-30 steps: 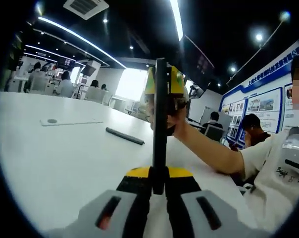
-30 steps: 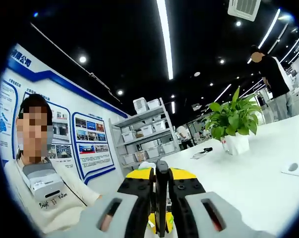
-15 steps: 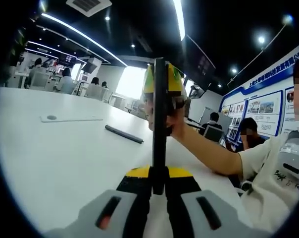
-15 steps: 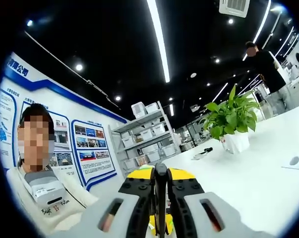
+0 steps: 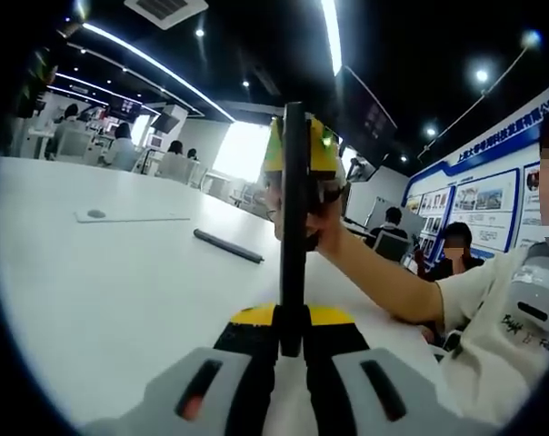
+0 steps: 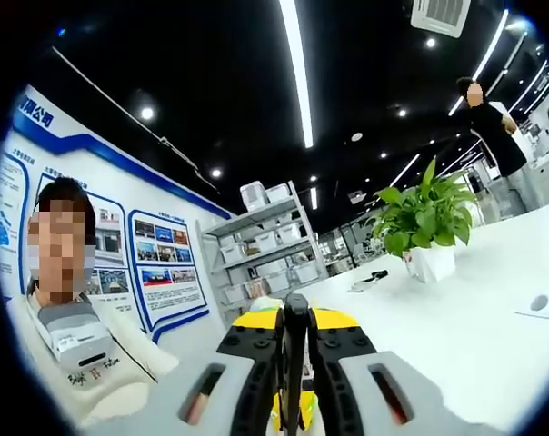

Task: Pflip the remote and laser pointer to the front side, press the buttons, and align them neatly on the table

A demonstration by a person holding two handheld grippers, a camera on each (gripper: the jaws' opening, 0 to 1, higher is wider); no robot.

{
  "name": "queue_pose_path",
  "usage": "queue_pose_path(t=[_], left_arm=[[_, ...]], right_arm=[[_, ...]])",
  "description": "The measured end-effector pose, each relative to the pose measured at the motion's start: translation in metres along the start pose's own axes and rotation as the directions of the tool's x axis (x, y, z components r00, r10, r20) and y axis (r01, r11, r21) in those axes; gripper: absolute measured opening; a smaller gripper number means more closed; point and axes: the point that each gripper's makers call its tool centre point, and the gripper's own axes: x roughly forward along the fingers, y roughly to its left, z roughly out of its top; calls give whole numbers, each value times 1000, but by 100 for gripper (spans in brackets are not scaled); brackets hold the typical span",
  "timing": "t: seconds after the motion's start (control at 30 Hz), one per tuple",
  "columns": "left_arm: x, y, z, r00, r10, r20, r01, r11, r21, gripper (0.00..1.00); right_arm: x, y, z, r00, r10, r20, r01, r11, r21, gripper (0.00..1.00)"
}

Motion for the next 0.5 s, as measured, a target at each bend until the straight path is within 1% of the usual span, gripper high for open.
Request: queue_pose_path(t=[0.03, 0.1, 0.13, 0.17, 0.2, 0.23, 0.33, 0.43, 0.5], left_arm=[[-2, 1, 2, 1000, 1, 8, -1, 1000, -3, 12], [-2, 1, 2, 1000, -1, 7, 1, 1000, 14, 12], [-3, 1, 3, 1000, -1, 16, 1, 1000, 23, 12], [-3, 0, 5, 1000, -5, 25, 4, 1000, 21, 12], [-3, -3, 7, 999, -26, 37, 26, 1000, -2, 12], [-3, -3, 6, 999, -30, 36, 30, 1000, -4, 12], [-2, 1, 3, 1000, -5, 16, 5, 1000, 16, 12], [-2, 0, 2, 1000, -12, 14, 12, 1000, 1, 12], [-1, 0, 1, 1000, -12, 8, 12, 1000, 7, 12]], right_arm=[[1, 0, -2, 1000, -6, -11, 6, 1000, -9, 14], [3, 2, -1, 1000, 13, -1, -13, 1000, 12, 14], [4, 4, 1, 999, 31, 14, -31, 999, 23, 14], [3, 3, 2, 999, 28, 25, -28, 999, 22, 14], [4, 4, 5, 998, 43, 43, -44, 999, 27, 14], [3, 4, 5, 998, 45, 45, -47, 998, 32, 14], [2, 2, 7, 998, 36, 55, -38, 998, 50, 14], [1, -1, 8, 998, 27, 54, -30, 998, 56, 14], [1, 3, 6, 998, 41, 42, -43, 997, 57, 13]])
